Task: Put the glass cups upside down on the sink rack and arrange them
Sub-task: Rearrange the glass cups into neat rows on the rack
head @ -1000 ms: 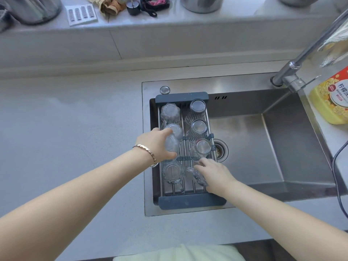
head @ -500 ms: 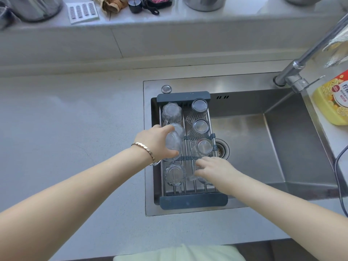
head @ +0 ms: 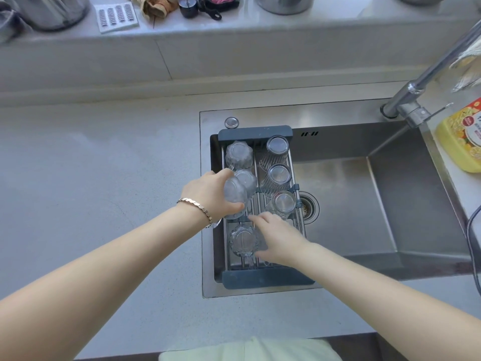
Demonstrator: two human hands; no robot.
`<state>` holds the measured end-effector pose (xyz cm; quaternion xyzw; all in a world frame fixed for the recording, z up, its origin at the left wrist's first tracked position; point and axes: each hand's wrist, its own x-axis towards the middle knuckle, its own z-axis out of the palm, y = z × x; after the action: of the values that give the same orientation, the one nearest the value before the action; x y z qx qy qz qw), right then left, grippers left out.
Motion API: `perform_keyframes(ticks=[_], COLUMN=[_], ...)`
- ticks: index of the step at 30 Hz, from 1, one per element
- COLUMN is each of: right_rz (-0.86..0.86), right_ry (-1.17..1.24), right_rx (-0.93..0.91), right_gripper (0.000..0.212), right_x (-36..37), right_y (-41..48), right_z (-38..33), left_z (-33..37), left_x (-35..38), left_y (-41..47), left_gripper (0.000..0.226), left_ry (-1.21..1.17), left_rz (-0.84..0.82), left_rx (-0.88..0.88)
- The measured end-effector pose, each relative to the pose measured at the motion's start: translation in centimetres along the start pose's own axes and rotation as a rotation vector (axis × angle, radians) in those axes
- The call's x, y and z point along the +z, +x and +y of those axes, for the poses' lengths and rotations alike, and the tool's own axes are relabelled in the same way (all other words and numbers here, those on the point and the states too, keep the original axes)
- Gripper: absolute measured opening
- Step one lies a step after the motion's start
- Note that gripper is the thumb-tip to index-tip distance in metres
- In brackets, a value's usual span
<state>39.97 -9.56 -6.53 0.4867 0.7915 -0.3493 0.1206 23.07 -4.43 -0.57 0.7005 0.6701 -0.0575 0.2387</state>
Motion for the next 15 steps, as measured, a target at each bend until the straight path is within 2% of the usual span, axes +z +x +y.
perform_keyframes(ticks=[2,4,10,15], right_rz=[-0.023,-0.003,0.302,0.406], right_ry=[0.071,0.048,-0.164,-0.219], right_rx=[0.12,0.149,0.187,0.252], right_gripper=[0.087,0.081,0.067,0.072], right_x=[1.2,2.3,4.2,5.3], right_y=[1.2,2.1,1.4,0.7], right_z=[-1.2,-1.9,-1.1,-0.8], left_z=[0.1,0.3,1.9,3.5], left_x=[0.0,0.1,1.2,2.4], left_y=[0.0,0.0,0.2,1.1], left_gripper=[0.062,0.061,0.06,0.061], left_ry=[0.007,0.021,0.008,0.051], left_rz=[0.005,0.004,-0.036,-0.067], left_rx=[-0.009,-0.009,0.023,0.077])
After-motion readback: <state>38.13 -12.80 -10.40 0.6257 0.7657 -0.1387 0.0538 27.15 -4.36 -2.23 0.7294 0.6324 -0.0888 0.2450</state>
